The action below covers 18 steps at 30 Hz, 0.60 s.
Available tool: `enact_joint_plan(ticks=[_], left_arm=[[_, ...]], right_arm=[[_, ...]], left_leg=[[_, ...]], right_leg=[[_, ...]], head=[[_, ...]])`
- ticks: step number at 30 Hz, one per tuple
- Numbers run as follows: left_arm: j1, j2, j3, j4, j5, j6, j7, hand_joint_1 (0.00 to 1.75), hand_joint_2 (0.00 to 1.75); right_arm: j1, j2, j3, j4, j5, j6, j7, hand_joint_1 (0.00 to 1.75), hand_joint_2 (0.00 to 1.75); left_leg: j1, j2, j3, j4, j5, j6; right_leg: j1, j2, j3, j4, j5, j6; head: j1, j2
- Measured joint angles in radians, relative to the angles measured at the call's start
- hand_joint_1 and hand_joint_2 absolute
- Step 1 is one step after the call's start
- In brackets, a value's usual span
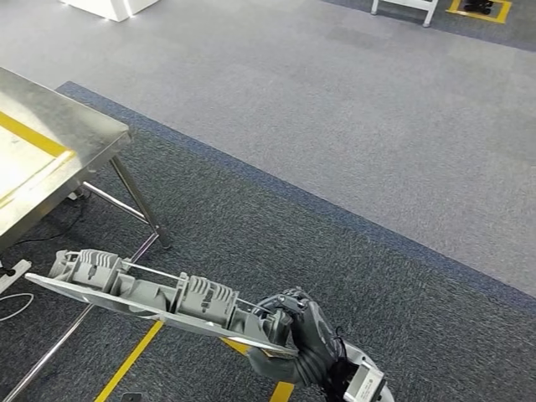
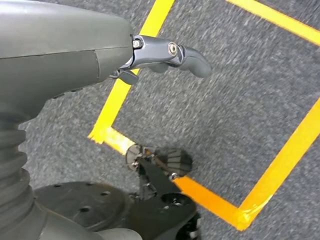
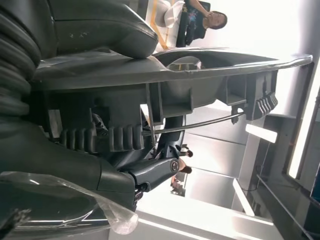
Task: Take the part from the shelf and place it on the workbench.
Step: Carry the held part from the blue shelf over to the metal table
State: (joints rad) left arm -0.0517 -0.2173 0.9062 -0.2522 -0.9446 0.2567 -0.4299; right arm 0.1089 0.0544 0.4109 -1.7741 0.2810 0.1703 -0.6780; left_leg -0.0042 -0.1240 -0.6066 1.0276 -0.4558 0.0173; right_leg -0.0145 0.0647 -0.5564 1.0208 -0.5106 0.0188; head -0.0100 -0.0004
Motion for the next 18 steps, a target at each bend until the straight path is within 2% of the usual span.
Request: enact_joint_plan(ticks=[1,3,5,6,7,8,9,11,12,13,15,16,17,18], left_arm=[[0.002,0.0,0.0,0.0,-0.001,0.0,0.0,0.0,1.75],[0.002,-0.001,0.001,0.0,-0.006,0.0,0.0,0.0,1.75],[-0.002,-0.001,0.001,0.0,-0.012,0.0,0.0,0.0,1.75],[-0.003,-0.001,0.001,0.0,-0.016,0.0,0.0,0.0,1.75],[-0.002,-0.001,0.001,0.0,-0.019,0.0,0.0,0.0,1.75],[-0.001,-0.001,0.001,0.0,-0.022,0.0,0.0,0.0,1.75],[-0.001,-0.001,0.001,0.0,-0.025,0.0,0.0,0.0,1.75],[-0.002,-0.001,0.001,0.0,-0.029,0.0,0.0,0.0,1.75],[-0.004,-0.001,0.001,0.0,-0.03,-0.001,0.0,0.0,1.75],[-0.005,-0.001,0.001,0.0,-0.03,-0.001,0.0,0.0,1.75],[-0.004,-0.002,0.001,0.0,-0.031,-0.001,0.0,0.0,1.75],[-0.002,-0.002,0.001,0.0,-0.033,0.0,0.0,0.0,1.75],[-0.001,-0.003,0.001,0.0,-0.035,0.0,0.0,0.0,1.75],[-0.002,-0.004,0.002,0.0,-0.037,0.001,0.0,0.0,1.75]], right_arm=[[-0.003,0.0,0.003,0.0,0.003,-0.002,0.002,1.75,1.75],[-0.011,-0.001,0.01,0.0,0.012,-0.006,0.004,1.75,1.75],[-0.021,-0.002,0.018,0.001,0.026,-0.014,0.006,1.75,1.75],[-0.025,-0.003,0.023,0.002,0.034,-0.018,0.008,1.75,1.75],[-0.03,-0.005,0.028,0.004,0.042,-0.021,0.01,1.75,1.75],[-0.034,-0.006,0.033,0.005,0.048,-0.024,0.013,1.75,1.75],[-0.039,-0.007,0.038,0.007,0.053,-0.025,0.015,1.75,1.75],[-0.048,-0.008,0.048,0.007,0.058,-0.026,0.017,1.75,1.75],[-0.052,-0.008,0.052,0.008,0.06,-0.026,0.018,1.75,1.75],[-0.055,-0.009,0.056,0.008,0.061,-0.026,0.018,1.75,1.75],[-0.06,-0.011,0.062,0.008,0.064,-0.027,0.019,1.75,1.75],[-0.064,-0.012,0.065,0.008,0.065,-0.027,0.019,1.75,1.75],[-0.068,-0.014,0.068,0.008,0.066,-0.028,0.02,1.75,1.75],[-0.072,-0.016,0.07,0.008,0.066,-0.029,0.02,1.75,1.75]], left_leg=[[0.0,0.003,-0.003,0.004,-0.003,-0.005],[-0.001,0.043,-0.026,0.058,-0.037,-0.016],[0.001,0.095,-0.085,0.183,-0.098,-0.025],[0.004,0.106,-0.114,0.242,-0.119,-0.029],[0.007,0.11,-0.13,0.276,-0.124,-0.032],[0.01,0.114,-0.127,0.269,-0.109,-0.034],[0.011,0.121,-0.103,0.22,-0.076,-0.034],[0.008,0.159,-0.033,0.081,-0.014,-0.031],[0.004,0.175,-0.01,0.033,-0.001,-0.026],[0.0,0.184,0.0,0.01,0.0,-0.02],[-0.003,0.171,0.0,0.004,-0.005,-0.007],[-0.001,0.16,0.0,0.001,-0.004,-0.001],[0.002,0.151,0.001,-0.002,-0.002,0.005],[0.005,0.141,0.003,-0.005,-0.001,0.011]], right_leg=[[0.0,-0.011,0.003,-0.004,0.002,-0.005],[-0.003,-0.036,0.009,-0.013,0.005,-0.017],[-0.002,-0.065,0.013,-0.015,0.002,-0.024],[-0.002,-0.079,0.014,-0.015,0.0,-0.025],[-0.002,-0.093,0.016,-0.015,-0.002,-0.025],[-0.002,-0.106,0.019,-0.015,-0.005,-0.024],[-0.002,-0.117,0.023,-0.015,-0.008,-0.023],[0.001,-0.139,0.032,-0.014,-0.016,-0.016],[0.004,-0.148,0.035,-0.013,-0.02,-0.011],[0.007,-0.157,0.037,-0.013,-0.024,-0.006],[0.01,-0.175,0.043,-0.016,-0.029,0.005],[0.009,-0.169,0.042,-0.013,-0.035,0.011],[0.007,-0.15,0.035,0.003,-0.048,0.016],[0.005,-0.124,0.015,0.044,-0.07,0.02]], head=[[0.0,0.0],[-0.006,0.0],[-0.012,0.0],[-0.012,0.0],[-0.012,0.0],[-0.012,0.0],[-0.012,0.0],[-0.012,0.0],[-0.013,0.0],[-0.012,0.0],[-0.01,0.0],[-0.008,0.0],[-0.006,0.0],[-0.003,0.0]])
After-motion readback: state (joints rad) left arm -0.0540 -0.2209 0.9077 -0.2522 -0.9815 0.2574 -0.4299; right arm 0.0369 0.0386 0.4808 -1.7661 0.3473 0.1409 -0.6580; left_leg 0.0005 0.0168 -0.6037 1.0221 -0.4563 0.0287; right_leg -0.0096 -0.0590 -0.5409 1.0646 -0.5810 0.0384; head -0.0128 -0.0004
